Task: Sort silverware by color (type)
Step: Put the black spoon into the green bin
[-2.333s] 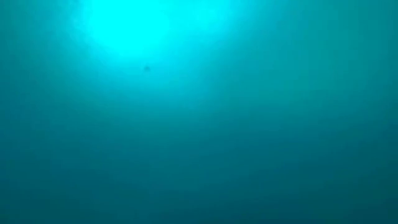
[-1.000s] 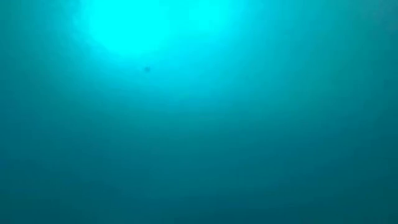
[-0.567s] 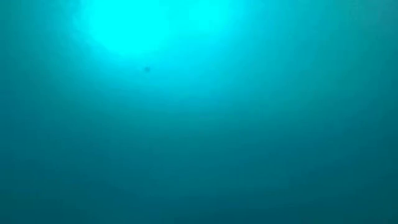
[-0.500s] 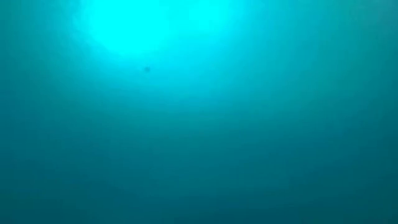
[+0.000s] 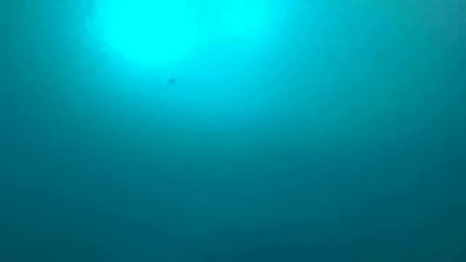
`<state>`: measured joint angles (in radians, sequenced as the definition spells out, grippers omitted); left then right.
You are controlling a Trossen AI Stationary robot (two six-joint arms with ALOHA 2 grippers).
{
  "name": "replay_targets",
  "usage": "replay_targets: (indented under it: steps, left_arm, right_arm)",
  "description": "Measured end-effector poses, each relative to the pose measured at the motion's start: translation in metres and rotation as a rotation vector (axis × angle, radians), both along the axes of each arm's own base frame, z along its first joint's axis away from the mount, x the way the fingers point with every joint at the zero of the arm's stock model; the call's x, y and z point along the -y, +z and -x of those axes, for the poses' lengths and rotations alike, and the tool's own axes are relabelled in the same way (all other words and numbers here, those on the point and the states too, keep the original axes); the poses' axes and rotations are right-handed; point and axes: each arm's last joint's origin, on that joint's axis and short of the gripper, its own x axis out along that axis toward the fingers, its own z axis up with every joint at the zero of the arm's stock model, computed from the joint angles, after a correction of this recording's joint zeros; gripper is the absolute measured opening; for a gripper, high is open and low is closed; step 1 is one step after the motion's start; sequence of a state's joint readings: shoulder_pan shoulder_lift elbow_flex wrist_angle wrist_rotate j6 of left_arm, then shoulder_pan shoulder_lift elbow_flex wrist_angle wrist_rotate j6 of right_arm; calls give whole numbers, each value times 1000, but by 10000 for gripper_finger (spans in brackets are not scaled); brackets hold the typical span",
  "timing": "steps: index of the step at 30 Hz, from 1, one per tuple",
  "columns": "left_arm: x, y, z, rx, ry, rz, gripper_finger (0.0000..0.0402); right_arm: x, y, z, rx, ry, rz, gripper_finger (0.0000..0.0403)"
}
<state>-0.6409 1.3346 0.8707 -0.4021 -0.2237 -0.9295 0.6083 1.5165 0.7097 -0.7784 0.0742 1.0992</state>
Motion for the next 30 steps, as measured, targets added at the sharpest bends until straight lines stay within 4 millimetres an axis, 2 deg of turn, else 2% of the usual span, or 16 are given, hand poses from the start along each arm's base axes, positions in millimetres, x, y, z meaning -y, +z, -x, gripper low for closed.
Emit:
replay_targets:
  steps: [4, 8, 15, 20, 23, 26, 30]
  left_arm:
    - [0, 0, 0, 0, 0, 0, 162]
    - [0, 0, 0, -1, -2, 3, 162]
    - [1, 0, 0, -12, -17, 15, 162]
    - [1, 0, 1, -14, -17, 14, 162]
    - [1, 0, 1, -25, -14, 31, 162]
    - [3, -1, 2, -65, -23, 92, 162]
    - [5, -4, 6, -120, -22, 121, 162]
  right_arm:
    - [2, 10, 1, 30, -4, -18, 10]
    - [5, 28, 2, 107, -17, 10, 10]
    - [7, 83, -7, 422, -7, 93, 9]
    - [7, 131, -26, 703, 60, 281, 9]
    - [8, 151, -46, 814, 109, 385, 9]
    - [10, 159, -69, 865, 159, 424, 9]
    - [18, 149, -96, 818, 203, 492, 9]
